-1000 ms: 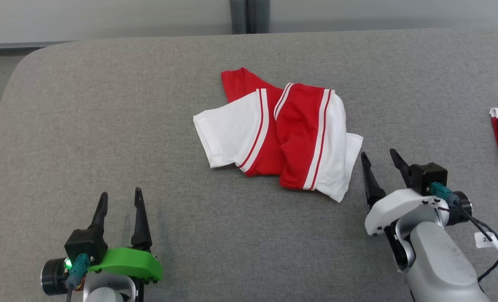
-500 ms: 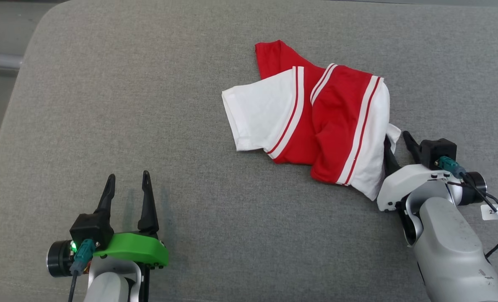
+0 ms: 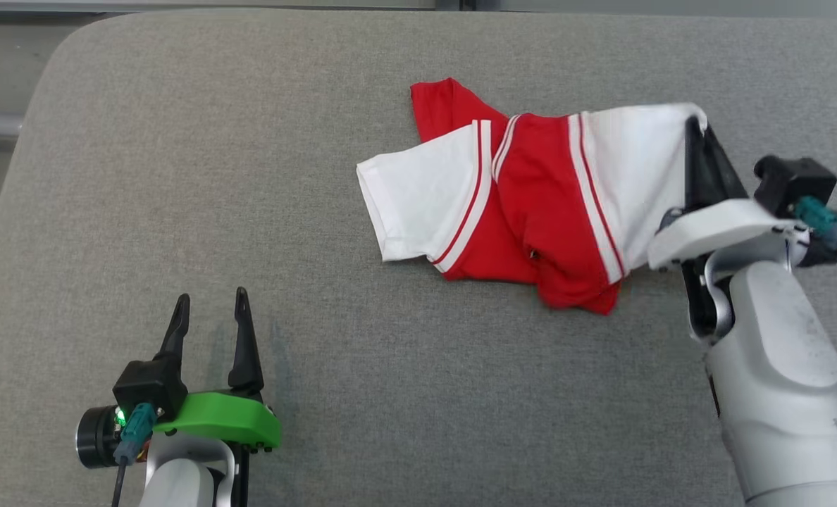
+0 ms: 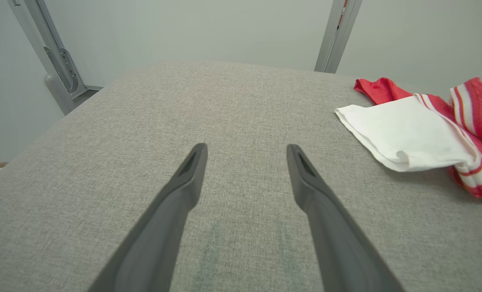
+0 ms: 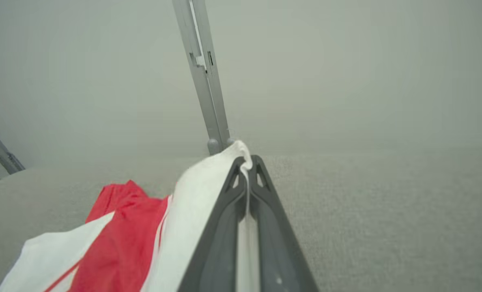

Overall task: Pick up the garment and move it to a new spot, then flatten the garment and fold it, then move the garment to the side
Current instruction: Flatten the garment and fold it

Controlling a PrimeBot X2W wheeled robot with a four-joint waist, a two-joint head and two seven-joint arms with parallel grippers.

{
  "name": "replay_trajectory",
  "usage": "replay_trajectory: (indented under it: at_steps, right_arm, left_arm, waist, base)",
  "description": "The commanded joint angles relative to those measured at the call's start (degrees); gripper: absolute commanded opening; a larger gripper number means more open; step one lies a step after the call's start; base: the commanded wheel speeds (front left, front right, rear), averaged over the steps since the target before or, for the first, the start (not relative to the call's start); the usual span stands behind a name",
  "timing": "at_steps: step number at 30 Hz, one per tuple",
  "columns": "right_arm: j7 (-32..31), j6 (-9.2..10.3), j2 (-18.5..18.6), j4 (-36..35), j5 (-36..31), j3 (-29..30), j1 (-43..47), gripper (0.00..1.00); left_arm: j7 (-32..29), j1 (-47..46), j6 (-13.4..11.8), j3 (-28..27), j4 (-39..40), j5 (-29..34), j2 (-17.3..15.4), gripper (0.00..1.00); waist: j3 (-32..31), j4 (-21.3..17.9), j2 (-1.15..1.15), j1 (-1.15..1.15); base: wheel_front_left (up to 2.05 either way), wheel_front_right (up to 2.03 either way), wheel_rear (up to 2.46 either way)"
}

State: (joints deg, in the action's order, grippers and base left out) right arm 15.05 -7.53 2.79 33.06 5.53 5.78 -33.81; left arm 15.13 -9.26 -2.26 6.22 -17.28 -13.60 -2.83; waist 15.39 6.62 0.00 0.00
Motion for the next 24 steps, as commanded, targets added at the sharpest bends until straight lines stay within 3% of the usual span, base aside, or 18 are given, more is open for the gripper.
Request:
replay_trajectory:
  at_steps: [1, 5, 9, 18, 24]
  right_arm:
    - [0.16, 0.08, 0.17, -3.28, 1.21, -1.5, -1.75, 0.0]
    - [0.16, 0.08, 0.64, -11.16, 4.81, -6.1, -5.39, 0.0]
    - [0.16, 0.07, 1.17, -14.5, 7.52, -11.08, -10.18, 0.0]
    - [0.16, 0.05, 0.55, -9.71, 9.83, -23.65, -23.88, 0.0]
    - [0.16, 0.05, 0.21, -8.76, 14.15, -26.19, -34.26, 0.0]
  left_arm:
    - [-0.02, 1.01, 0.06, -0.16, -0.31, -0.3, -0.15, 1.0]
    - [-0.02, 1.97, 0.31, -0.09, -0.95, -0.44, -0.15, 1.0]
    - [-0.02, 2.89, 0.45, 0.47, -1.44, -0.89, -0.15, 1.0]
    - [-0.02, 3.63, 0.0, 3.68, -2.67, -3.1, -0.17, 1.0]
    - [-0.02, 3.57, -0.4, 5.71, -3.57, -4.46, -0.15, 1.0]
  waist:
    - [-1.71, -1.29, 0.0, 0.0]
    - [-4.41, -2.27, 0.0, 0.0]
    - [-6.75, -2.34, 0.0, 0.0]
    - [-8.15, 1.91, 0.0, 0.0]
    - [-7.67, 5.86, 0.0, 0.0]
  base:
    - [0.0, 0.0, 0.0]
    - [0.0, 0.0, 0.0]
    - [0.0, 0.0, 0.0]
    - [0.0, 0.0, 0.0]
    - [0.0, 0.0, 0.0]
